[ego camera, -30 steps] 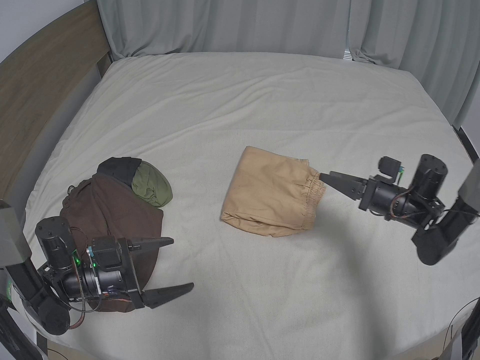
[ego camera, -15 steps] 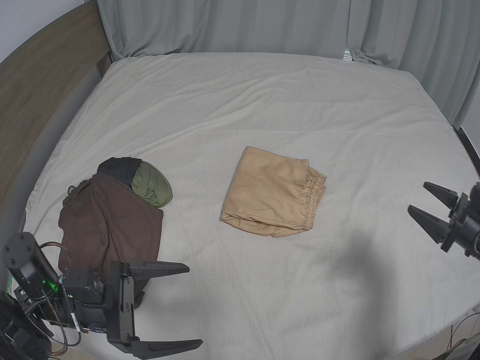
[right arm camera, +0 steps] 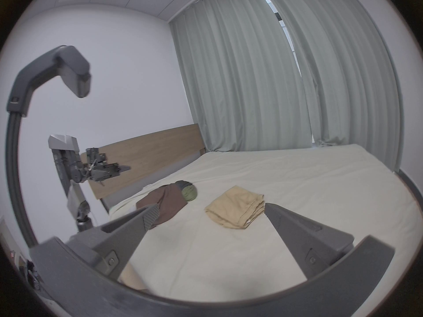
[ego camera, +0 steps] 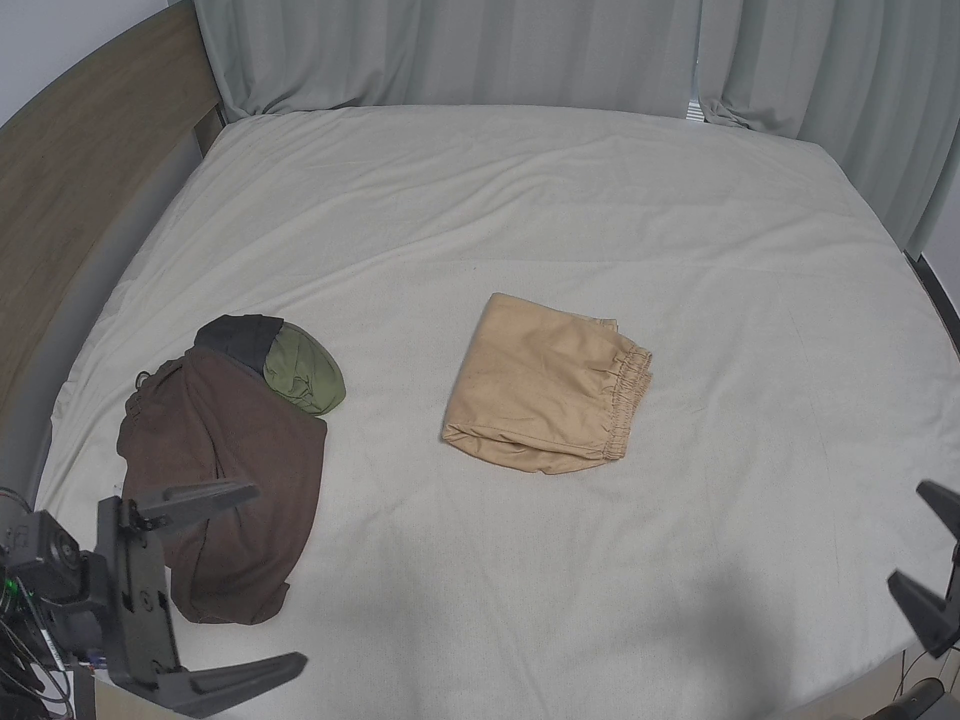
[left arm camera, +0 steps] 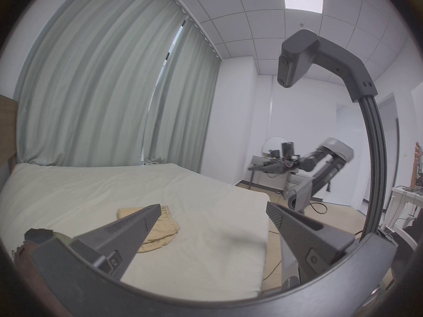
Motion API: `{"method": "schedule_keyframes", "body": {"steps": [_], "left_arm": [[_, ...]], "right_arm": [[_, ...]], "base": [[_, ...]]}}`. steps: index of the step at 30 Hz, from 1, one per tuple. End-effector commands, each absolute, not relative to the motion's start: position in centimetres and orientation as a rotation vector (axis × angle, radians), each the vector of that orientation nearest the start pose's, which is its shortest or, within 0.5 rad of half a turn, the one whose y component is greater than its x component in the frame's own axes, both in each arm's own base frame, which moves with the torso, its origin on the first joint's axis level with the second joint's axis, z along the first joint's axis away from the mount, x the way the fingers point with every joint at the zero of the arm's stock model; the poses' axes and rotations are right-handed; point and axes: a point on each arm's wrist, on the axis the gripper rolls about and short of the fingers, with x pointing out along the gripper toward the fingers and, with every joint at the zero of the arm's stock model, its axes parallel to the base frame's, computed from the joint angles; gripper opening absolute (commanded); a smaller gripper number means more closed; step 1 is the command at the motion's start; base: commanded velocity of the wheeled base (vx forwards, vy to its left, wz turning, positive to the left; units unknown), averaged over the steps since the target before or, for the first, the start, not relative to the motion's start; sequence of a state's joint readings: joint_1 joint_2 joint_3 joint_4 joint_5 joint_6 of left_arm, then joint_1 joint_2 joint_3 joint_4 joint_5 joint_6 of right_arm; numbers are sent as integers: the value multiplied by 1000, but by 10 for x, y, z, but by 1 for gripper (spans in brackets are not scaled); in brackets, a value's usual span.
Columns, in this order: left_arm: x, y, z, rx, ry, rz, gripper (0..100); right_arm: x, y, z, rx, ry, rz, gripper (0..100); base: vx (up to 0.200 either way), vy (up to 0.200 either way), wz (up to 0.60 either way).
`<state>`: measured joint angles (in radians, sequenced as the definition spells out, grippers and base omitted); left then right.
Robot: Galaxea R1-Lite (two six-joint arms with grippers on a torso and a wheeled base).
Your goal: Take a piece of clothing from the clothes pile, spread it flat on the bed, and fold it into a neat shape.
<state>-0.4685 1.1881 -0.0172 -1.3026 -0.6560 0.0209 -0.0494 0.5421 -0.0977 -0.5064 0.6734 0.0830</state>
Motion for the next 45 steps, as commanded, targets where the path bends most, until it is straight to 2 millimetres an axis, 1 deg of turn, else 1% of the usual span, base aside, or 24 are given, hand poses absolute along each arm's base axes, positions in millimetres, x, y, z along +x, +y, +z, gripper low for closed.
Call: {"method": "schedule_keyframes", "body": {"steps": [1, 2, 5, 6, 7, 11, 12, 13, 15, 18, 20, 24, 27, 28, 30, 31, 33, 34, 36, 40, 41, 42, 45], "left_arm": [[59, -37, 167, 34, -247, -984, 100], [54, -34, 165, 32, -242, -972, 100], [37, -26, 157, 31, -215, -924, 100], [36, -26, 156, 31, -212, -923, 100], [25, -21, 149, 32, -198, -888, 100], [5, -14, 134, 24, -176, -838, 100], [2, -14, 131, 17, -166, -832, 100], [-4, -12, 123, -3, -141, -817, 100], [-12, -10, 114, -20, -130, -791, 100], [-19, -10, 108, -53, -139, -736, 100], [-22, -10, 106, -52, -153, -694, 100], [-21, -9, 105, -50, -156, -612, 100], [-19, -8, 100, -50, -121, -494, 100], [-19, -8, 97, -41, -104, -451, 100], [-24, -8, 84, -26, -61, -368, 100], [-24, -8, 80, -31, -31, -353, 100], [-24, -7, 82, -21, -52, -303, 100], [-23, -5, 84, -9, -76, -223, 100], [-23, -4, 82, -11, -57, -143, 100], [-23, -1, 79, 6, -31, -38, 100], [-23, -1, 79, 6, -31, -38, 100], [-23, 0, 74, 3, 18, 37, 100], [-22, 0, 76, 6, 2, 38, 100]], "right_arm": [[-28, 12, 121, 77, -131, 802, 100], [-30, 11, 116, 74, -130, 806, 100], [-26, 11, 108, 66, -111, 784, 100], [-25, 11, 107, 63, -112, 775, 100], [-21, 10, 98, 40, -100, 660, 100], [-17, 4, 88, 6, -17, 353, 100], [-17, 3, 87, 7, -5, 305, 100], [-16, 1, 86, 8, 4, 238, 100], [-16, 0, 85, 7, 13, 170, 100], [-15, -1, 85, 1, 17, 123, 100], [-15, -2, 85, 1, 17, 92, 100], [-15, -3, 85, 9, 17, 46, 100], [-16, -2, 84, -4, 14, 31, 100], [-20, 0, 83, -61, -36, -36, 100], [-23, 1, 81, -99, -53, 14, 100], [-23, 1, 81, -84, -50, 29, 100], [-23, 1, 80, -45, -41, 30, 100], [-23, 1, 76, -22, -9, 23, 100], [-23, 0, 75, -18, 9, 18, 100], [-23, 0, 75, -9, 5, 17, 100], [-23, 0, 75, -9, 5, 17, 100], [-23, 0, 75, -12, 5, 15, 100], [-23, 1, 75, -21, 3, 17, 100]], "base": [[0, 0, 0], [0, 0, 0], [0, 0, 0], [0, 0, 0], [0, 0, 0], [0, 0, 0], [0, 0, 0], [0, 0, 0], [0, 0, 0], [0, 0, 0], [0, 0, 0], [0, 0, 0], [0, 0, 0], [0, 0, 0], [0, 0, 0], [0, 0, 0], [0, 0, 0], [0, 0, 0], [0, 0, 0], [0, 0, 0], [0, 0, 0], [0, 0, 0], [0, 0, 0]]}}
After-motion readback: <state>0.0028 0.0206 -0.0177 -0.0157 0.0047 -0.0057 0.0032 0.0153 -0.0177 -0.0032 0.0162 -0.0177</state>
